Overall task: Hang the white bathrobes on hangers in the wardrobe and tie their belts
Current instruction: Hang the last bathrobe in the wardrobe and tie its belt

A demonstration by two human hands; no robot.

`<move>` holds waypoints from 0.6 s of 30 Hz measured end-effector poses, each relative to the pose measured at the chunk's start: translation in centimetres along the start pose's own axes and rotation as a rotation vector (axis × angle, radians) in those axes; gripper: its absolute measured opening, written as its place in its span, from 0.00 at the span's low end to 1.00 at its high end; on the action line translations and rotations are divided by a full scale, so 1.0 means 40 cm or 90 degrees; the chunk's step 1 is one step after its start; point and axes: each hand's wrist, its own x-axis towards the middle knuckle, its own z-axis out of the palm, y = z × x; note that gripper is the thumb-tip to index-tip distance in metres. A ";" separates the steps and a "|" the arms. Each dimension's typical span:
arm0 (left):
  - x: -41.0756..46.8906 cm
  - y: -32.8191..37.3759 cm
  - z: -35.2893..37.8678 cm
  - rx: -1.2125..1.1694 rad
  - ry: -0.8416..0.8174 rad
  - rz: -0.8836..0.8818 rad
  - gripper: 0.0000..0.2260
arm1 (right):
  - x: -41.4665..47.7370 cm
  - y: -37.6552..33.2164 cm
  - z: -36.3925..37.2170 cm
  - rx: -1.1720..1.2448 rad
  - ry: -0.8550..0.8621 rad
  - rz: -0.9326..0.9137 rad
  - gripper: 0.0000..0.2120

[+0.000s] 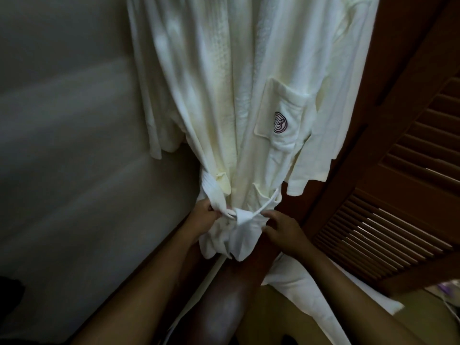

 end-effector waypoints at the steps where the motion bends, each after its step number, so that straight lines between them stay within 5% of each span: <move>1: -0.001 0.006 0.006 -0.003 -0.007 0.008 0.17 | 0.021 -0.019 0.017 0.027 -0.015 0.043 0.25; 5: 0.012 0.021 0.012 0.037 -0.038 0.008 0.16 | 0.075 -0.100 0.072 0.169 -0.017 0.056 0.22; 11: 0.020 -0.030 -0.031 0.212 -0.136 0.001 0.38 | 0.132 -0.124 0.030 0.095 -0.001 0.040 0.16; 14: 0.016 -0.053 -0.022 0.398 -0.275 -0.047 0.25 | 0.138 -0.104 -0.009 0.068 0.044 0.056 0.13; 18: 0.021 -0.081 -0.026 0.214 -0.169 -0.065 0.06 | 0.144 -0.064 -0.072 -0.052 0.099 0.124 0.16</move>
